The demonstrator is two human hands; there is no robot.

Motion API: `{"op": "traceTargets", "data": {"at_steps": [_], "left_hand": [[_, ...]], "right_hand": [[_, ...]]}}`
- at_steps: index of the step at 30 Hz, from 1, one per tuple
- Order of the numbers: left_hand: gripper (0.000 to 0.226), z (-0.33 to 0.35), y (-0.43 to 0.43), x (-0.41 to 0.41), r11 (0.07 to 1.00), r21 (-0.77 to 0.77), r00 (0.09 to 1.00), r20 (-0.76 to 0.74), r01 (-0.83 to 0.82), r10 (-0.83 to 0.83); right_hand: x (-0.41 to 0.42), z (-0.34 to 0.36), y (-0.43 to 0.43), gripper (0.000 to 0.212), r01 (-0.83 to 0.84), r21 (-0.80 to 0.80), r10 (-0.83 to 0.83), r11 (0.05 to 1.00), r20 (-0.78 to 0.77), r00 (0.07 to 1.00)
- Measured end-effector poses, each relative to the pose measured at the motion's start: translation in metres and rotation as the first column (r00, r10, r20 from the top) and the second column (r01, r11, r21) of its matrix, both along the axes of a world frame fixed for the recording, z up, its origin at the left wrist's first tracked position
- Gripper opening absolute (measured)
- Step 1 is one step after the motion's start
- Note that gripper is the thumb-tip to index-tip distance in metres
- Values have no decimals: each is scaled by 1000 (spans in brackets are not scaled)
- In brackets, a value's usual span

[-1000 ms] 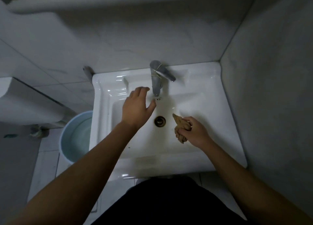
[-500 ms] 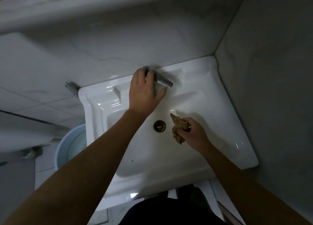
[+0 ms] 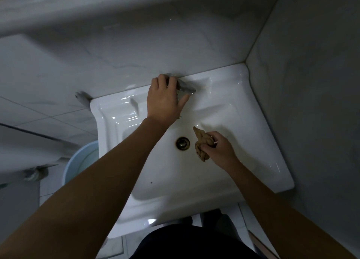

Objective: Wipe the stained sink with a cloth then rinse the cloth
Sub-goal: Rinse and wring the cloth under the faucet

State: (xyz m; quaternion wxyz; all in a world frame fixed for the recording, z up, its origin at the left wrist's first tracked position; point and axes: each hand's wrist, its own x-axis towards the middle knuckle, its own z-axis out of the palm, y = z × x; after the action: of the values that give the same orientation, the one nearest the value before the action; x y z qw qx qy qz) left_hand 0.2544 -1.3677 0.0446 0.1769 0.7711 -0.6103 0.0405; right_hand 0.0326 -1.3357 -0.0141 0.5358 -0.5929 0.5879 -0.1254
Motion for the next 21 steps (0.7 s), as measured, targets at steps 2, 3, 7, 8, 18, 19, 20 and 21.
{"op": "traceTargets", "data": {"at_steps": [2,3,7,8,18,19,20,21], "left_hand": [[55,4,0,1,1000,17,1000,-10,5,-5],[56,5,-1,1,1000,24,1000,-8,7,-7],[59,6,-1,3,999,52,999,-38,8,-6],[59,6,1,4,998,55,998,-65,17,-13],[35,-11,99,-3,952,158,802,-513,-263,307],[28,-22,110,-3,924,262,741,-553,-279,380],[22,-32,118,-4,892,358,676,-588,-276,444],[19,-42,123,-3,865,430,606,-626,-258,491]], "right_hand": [[-2,-1,0,28,5,-1,-5,1000,3,1000],[-3,-1,0,27,9,-1,-9,1000,6,1000],[-4,-1,1,28,4,12,-5,1000,12,1000],[-5,-2,2,29,-5,18,5,1000,7,1000],[7,-11,2,37,8,292,-51,956,137,989],[12,-13,1,40,-1,324,-49,946,145,988],[19,-15,-1,42,-13,351,-45,936,157,987],[27,-17,-5,42,-34,370,-34,928,175,984]]}}
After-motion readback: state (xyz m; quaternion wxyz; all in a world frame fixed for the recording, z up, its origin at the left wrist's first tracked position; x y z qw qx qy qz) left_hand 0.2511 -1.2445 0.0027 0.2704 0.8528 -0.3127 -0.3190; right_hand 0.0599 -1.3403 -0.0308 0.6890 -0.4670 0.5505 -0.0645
